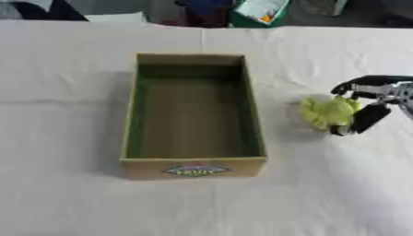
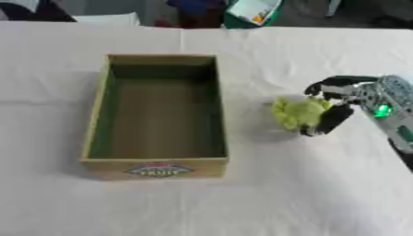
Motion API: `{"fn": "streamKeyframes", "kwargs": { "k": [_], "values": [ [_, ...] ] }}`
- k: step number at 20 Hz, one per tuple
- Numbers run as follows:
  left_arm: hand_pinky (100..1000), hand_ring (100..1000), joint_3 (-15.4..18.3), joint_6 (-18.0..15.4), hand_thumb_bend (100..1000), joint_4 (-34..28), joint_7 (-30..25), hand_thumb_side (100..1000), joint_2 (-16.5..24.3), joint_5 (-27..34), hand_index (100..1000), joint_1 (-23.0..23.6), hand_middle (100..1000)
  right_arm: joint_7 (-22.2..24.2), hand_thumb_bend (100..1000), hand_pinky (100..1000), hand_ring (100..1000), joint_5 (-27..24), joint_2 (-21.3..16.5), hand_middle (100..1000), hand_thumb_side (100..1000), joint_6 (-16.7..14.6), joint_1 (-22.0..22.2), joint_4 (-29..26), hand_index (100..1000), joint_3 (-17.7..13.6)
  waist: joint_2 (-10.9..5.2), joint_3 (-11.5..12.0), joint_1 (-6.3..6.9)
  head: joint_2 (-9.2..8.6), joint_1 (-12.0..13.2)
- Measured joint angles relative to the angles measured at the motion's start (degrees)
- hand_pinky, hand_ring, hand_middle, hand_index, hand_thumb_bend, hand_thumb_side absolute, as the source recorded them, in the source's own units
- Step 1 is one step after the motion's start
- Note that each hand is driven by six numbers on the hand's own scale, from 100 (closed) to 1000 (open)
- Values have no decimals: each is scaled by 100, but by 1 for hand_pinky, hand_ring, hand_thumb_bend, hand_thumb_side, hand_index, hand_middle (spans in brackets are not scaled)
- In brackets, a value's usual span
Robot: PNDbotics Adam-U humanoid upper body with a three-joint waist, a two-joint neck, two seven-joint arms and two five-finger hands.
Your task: Pick up objects on the table and place them in the box.
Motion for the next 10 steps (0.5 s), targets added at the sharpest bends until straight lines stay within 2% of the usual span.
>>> {"fn": "streamKeyframes", "kwargs": {
  "k": [6,10],
  "values": [
    [373,455,-1,8,100,0,-14,536,-2,0,634,-5,562,-51,403,908,874,60,78,890,382,-89,-123,182,981,94,13,-1,-9,0,-21],
    [373,456,-1,8,100,0,-31,537,-3,0,633,-6,562,-87,294,877,849,62,93,840,403,-149,-135,200,853,126,15,2,-9,0,-24]
  ]
}}
